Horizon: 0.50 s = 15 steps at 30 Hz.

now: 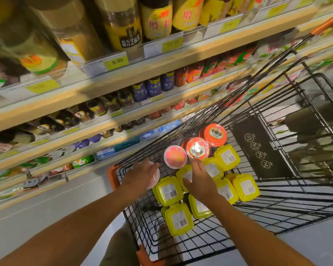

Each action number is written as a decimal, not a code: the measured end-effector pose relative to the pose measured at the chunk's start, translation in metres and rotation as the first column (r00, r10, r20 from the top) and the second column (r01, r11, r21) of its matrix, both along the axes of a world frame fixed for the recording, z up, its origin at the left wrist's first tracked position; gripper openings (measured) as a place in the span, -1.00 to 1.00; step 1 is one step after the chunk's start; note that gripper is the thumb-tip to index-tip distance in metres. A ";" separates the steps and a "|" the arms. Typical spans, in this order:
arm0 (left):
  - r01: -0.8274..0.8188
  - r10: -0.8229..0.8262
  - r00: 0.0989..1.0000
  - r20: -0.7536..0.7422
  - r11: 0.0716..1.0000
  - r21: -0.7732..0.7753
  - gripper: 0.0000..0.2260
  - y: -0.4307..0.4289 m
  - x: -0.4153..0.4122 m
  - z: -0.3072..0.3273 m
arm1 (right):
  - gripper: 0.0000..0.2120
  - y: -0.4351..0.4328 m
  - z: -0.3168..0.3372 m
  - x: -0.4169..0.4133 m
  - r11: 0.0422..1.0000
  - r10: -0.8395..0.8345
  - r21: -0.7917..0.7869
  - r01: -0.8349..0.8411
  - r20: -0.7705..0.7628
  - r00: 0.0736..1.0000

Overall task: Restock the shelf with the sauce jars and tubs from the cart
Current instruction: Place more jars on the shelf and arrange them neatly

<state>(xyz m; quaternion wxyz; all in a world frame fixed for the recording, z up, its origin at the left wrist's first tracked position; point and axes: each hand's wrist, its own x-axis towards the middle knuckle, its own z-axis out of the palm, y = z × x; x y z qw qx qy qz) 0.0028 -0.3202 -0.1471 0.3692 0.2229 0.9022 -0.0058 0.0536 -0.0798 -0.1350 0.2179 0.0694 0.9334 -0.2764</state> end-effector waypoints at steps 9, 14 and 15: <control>-0.083 0.093 0.995 -0.046 0.980 0.178 -0.15 -0.010 0.001 0.064 | -0.15 -0.016 -0.044 -0.066 0.989 0.088 0.109 -0.097 0.077 0.993; -0.240 0.250 0.968 0.012 0.913 0.330 -0.03 -0.018 0.006 0.078 | -0.15 -0.031 -0.049 -0.081 0.933 0.268 0.167 -0.318 0.268 0.926; -0.293 0.301 0.953 0.037 0.882 0.369 0.00 -0.021 0.006 0.082 | -0.04 -0.034 -0.050 -0.081 0.939 0.231 0.179 -0.294 0.303 0.925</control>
